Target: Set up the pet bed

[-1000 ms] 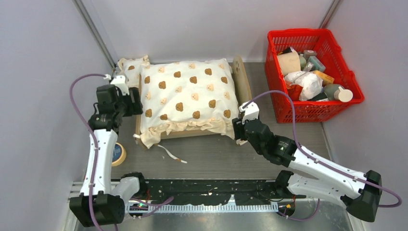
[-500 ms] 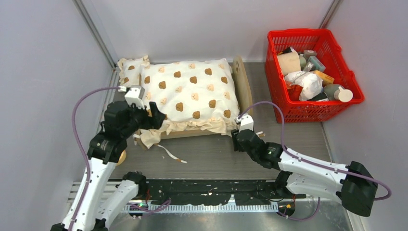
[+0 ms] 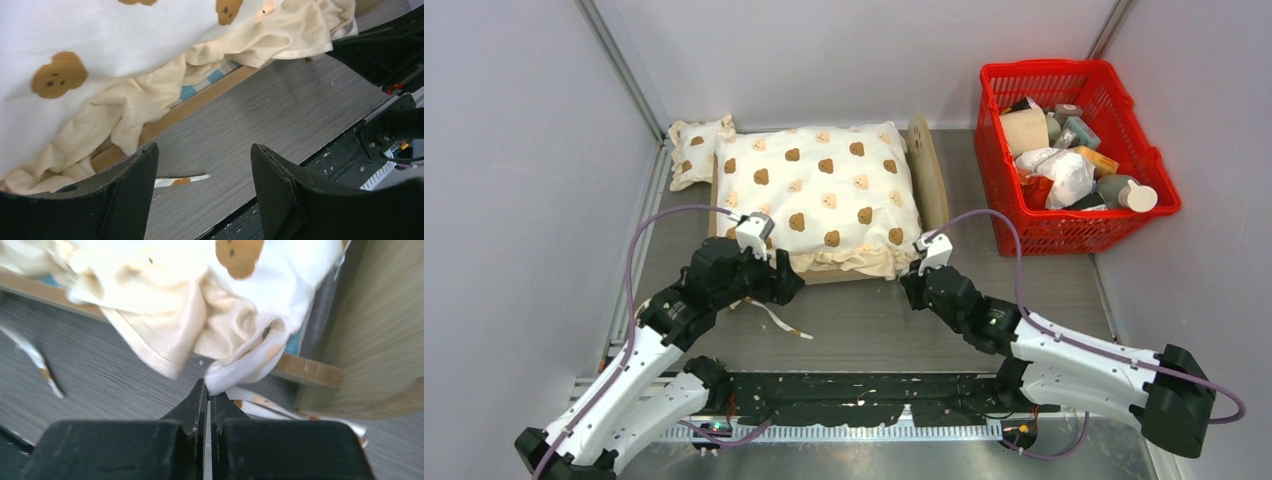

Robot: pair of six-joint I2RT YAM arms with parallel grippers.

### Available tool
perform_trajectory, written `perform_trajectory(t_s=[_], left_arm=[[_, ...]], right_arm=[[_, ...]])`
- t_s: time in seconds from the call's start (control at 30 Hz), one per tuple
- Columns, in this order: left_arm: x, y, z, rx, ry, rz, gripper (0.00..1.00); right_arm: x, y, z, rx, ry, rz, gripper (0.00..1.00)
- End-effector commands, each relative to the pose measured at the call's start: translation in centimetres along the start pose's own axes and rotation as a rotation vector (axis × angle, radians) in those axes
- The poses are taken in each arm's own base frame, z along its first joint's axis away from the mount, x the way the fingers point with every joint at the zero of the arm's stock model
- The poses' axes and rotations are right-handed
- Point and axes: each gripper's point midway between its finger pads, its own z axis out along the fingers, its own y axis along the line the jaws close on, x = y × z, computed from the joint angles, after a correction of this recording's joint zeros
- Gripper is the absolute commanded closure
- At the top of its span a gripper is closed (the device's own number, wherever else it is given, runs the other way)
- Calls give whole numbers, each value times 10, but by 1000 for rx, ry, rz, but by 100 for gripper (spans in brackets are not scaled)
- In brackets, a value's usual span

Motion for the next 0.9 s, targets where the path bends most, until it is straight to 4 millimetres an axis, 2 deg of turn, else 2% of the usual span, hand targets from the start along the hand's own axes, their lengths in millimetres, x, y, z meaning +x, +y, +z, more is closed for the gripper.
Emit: perform_trajectory(t_s=[0.0,0.03,0.07,0.1,0.13,0.17,0.27,0.3,0.37,0.53,0.57,0.6,0.63,0.67,0.87], left_arm=[[-16,-22,13,66,-82,-4,30],[-15,-27,17,78,-83,-2,30],[-14,-30,20,84,-84,-4,30],[-15,-35,23,94,-87,-6,30],[-16,-40,26,104,-91,-9,30],[-16,-45,30,117,-92,-2,29],[-20,-58,40,127,-137,80,28],[-20,-62,43,132,-149,108,28],[-18,-72,49,163,-165,129,28],[-22,-96,59,244,-216,137,27],[-24,-96,61,229,-215,146,27],[-26,-95,64,210,-210,156,26],[-27,-93,65,191,-197,172,26],[-29,-92,67,172,-194,185,26],[-46,-89,79,103,-234,319,24]], right_arm=[[-55,22,-18,-100,-151,92,95],[-51,20,-20,-91,-126,87,95],[-58,22,-23,-95,-132,97,95],[-53,18,-24,-73,-103,89,95],[-59,19,-26,-65,-99,101,95],[-52,13,-27,-36,-59,86,94],[-51,16,-32,-31,1,96,85],[-46,15,-34,-29,26,94,85],[-46,18,-39,-45,50,91,93],[-50,16,-49,-39,73,86,95],[-44,11,-51,-18,108,64,95],[-48,7,-51,19,111,54,95],[-38,-3,-55,67,165,23,94],[-41,-8,-56,100,171,8,92],[-60,-4,-59,79,146,-36,95]])
